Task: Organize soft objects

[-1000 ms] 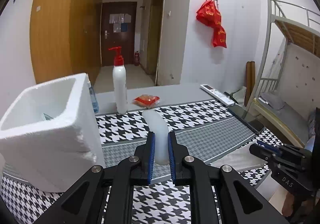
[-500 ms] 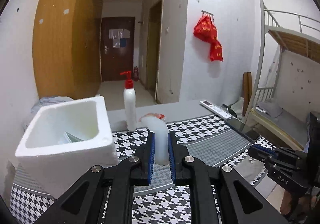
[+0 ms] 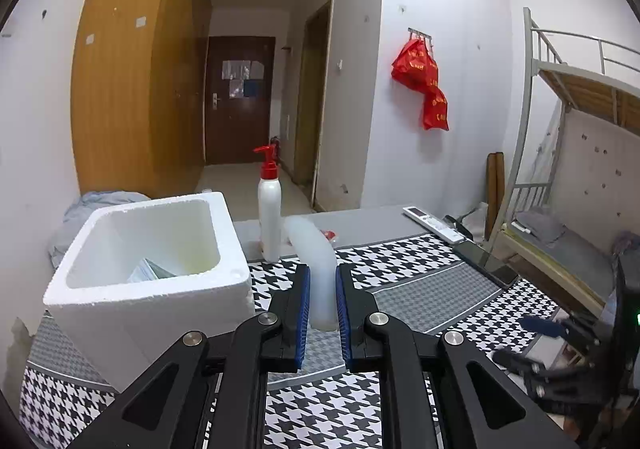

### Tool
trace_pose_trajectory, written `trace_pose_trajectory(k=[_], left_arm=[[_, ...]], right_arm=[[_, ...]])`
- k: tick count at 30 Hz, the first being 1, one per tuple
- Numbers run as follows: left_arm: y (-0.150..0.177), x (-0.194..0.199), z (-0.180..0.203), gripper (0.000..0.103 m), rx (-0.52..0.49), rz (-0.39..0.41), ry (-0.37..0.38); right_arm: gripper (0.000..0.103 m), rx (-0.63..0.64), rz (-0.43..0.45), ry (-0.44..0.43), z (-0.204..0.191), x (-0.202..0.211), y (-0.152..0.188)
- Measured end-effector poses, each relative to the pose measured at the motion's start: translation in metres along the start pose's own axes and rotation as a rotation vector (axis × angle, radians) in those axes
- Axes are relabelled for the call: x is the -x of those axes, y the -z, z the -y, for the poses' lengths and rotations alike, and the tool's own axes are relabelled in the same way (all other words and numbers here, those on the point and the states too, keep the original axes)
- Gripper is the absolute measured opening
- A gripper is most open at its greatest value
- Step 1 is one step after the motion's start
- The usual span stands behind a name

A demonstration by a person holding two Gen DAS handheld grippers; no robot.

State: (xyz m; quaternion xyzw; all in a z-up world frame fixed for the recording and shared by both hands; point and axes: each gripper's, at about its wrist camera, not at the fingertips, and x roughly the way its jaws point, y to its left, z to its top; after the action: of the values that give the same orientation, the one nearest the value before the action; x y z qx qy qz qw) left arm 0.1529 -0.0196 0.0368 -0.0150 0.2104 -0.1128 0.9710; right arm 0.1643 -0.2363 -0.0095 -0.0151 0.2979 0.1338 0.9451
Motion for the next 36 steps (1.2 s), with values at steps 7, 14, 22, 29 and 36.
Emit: trace_pose_trajectory(k=[7,14,22,29,36], left_arm=[[0.000,0.004,-0.002,0.014,-0.002,0.010,0.011],[0.000,0.022,-0.007,0.014,-0.006,0.043,0.001],[-0.002,0.040,-0.013,0.014,-0.014,0.068,-0.017],[-0.004,0.049,-0.014,0.014,-0.016,0.083,-0.043],[-0.003,0.050,-0.019,0.014,-0.005,0.090,-0.064]], right_arm=[[0.073,-0.038,-0.096,0.024,0.002,-0.005,0.037],[0.073,-0.065,-0.122,0.028,0.003,-0.010,0.053],[0.073,-0.069,-0.144,0.048,0.000,-0.020,0.066],[0.067,-0.062,-0.166,0.055,-0.003,-0.028,0.074],[0.042,-0.044,-0.171,0.087,-0.006,-0.032,0.074]])
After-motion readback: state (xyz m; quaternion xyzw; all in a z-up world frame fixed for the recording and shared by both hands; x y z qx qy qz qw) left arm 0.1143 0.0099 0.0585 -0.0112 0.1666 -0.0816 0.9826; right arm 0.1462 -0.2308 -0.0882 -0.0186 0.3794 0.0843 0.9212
